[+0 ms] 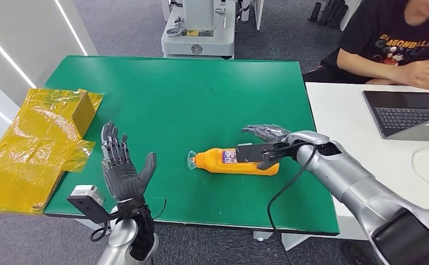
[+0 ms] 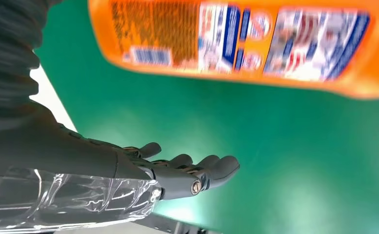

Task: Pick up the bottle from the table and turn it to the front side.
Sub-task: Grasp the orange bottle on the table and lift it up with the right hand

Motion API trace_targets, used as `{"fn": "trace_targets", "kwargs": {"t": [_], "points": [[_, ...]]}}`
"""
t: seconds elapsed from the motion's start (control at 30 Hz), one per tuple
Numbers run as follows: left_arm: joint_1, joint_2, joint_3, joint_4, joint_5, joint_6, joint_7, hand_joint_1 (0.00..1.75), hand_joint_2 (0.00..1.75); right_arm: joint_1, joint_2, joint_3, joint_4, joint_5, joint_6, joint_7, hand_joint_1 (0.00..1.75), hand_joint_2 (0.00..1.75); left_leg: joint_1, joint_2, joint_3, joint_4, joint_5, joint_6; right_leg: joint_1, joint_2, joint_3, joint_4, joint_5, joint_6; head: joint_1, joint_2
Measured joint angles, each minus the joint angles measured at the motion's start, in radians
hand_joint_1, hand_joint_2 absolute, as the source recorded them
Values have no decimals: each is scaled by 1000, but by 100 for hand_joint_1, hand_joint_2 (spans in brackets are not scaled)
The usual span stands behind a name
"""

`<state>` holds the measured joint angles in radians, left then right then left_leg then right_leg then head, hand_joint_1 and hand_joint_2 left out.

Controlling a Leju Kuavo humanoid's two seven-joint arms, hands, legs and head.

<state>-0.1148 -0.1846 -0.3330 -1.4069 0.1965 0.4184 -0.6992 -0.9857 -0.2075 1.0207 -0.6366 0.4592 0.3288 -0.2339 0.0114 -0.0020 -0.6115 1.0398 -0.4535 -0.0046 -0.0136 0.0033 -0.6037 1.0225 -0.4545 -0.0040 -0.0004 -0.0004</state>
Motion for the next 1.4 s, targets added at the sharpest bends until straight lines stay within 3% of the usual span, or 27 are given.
{"fn": "trace_targets", "kwargs": {"t": [0.37,0.8,0.93,1.0,1.4], "points": [[6,0,-2,5,9,-17,0,0,175,43,45,105,134,6,-108,26,0,175,0,0,0,0,0,0,0,0,0,0,0,0,0,0],[4,-2,-3,5,18,-23,0,0,175,60,62,121,169,23,-161,57,0,175,0,0,0,0,0,0,0,0,0,0,0,0,0,0],[3,-3,-6,5,20,-24,0,0,175,95,67,127,184,74,-283,88,171,175,0,0,1,0,0,0,0,0,0,0,0,0,0,0],[4,-3,-6,5,20,-26,0,0,175,117,67,121,183,93,-355,92,175,175,0,1,1,0,0,0,0,1,1,0,0,0,0,0],[6,-2,-6,5,20,-32,0,0,175,204,72,15,139,105,-544,61,175,175,0,0,0,0,0,0,0,0,0,0,0,0,0,0]]}}
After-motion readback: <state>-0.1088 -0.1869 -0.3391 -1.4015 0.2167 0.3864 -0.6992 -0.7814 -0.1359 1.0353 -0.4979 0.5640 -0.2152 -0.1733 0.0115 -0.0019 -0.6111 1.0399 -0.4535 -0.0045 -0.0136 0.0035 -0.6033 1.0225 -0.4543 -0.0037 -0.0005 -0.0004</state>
